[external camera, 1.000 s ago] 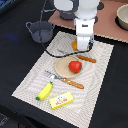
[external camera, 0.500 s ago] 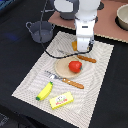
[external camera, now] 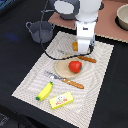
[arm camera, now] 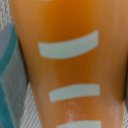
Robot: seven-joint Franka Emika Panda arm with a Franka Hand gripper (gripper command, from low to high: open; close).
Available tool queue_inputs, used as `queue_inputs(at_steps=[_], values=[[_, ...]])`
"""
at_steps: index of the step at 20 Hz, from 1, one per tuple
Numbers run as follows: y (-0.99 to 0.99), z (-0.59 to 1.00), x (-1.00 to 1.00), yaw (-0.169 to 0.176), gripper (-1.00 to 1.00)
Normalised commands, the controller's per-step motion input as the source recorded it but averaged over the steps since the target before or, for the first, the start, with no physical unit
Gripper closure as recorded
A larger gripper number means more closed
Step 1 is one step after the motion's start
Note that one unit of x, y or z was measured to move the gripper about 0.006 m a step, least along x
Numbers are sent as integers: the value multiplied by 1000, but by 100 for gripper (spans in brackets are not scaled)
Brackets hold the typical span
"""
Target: Interact with the objects in diverse but meaningful ways.
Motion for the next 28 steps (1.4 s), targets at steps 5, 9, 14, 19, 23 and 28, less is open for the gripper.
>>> queue_inputs(at_steps=[5,9,14,19,23,28], values=[[334,1000,-442,20,100],[136,907,-531,23,100],[-61,645,-579,22,100],[-384,417,-552,16,100],[-543,108,-604,5,100],[-591,-18,-697,0,100]])
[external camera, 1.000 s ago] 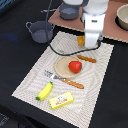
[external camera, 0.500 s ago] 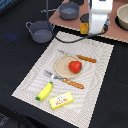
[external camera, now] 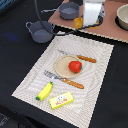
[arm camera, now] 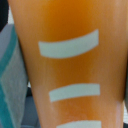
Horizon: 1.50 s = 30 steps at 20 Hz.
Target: Interact with the objects in diverse but meaningful ways.
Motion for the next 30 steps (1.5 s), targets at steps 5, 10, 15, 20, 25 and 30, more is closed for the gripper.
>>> queue_inputs(at_steps=[5,10,15,20,25,30], values=[[-550,-34,-765,-4,100],[-498,-143,-743,-43,100],[-487,-302,-729,-49,100],[-465,-457,-730,-32,100],[-396,-486,-817,-24,100],[-325,-403,-911,-14,100]])
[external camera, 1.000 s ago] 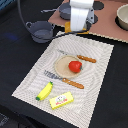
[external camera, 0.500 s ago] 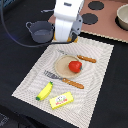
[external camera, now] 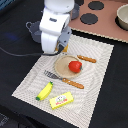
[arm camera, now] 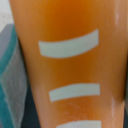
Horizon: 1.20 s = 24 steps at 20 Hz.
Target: Interact with the objects in diverse but meaningful ways.
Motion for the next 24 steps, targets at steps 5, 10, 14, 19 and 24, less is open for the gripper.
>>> queue_inputs(at_steps=[5,10,14,19,24], values=[[-309,-377,-757,-11,100],[-67,-210,-185,-1,100],[-22,-267,-214,0,100],[0,-245,-345,2,100],[35,-146,-529,18,100]])
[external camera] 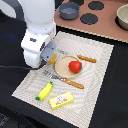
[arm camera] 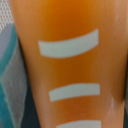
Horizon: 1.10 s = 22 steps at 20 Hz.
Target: Interact with the objects in diverse but meaningful ways.
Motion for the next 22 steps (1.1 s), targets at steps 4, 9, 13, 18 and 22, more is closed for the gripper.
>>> queue_inputs(at_steps=[4,9,13,18,22], values=[[31,-94,-546,39,-100],[39,18,-311,47,-100],[31,711,-27,-1,-100],[25,1000,417,-103,-100],[109,789,670,-152,-100]])
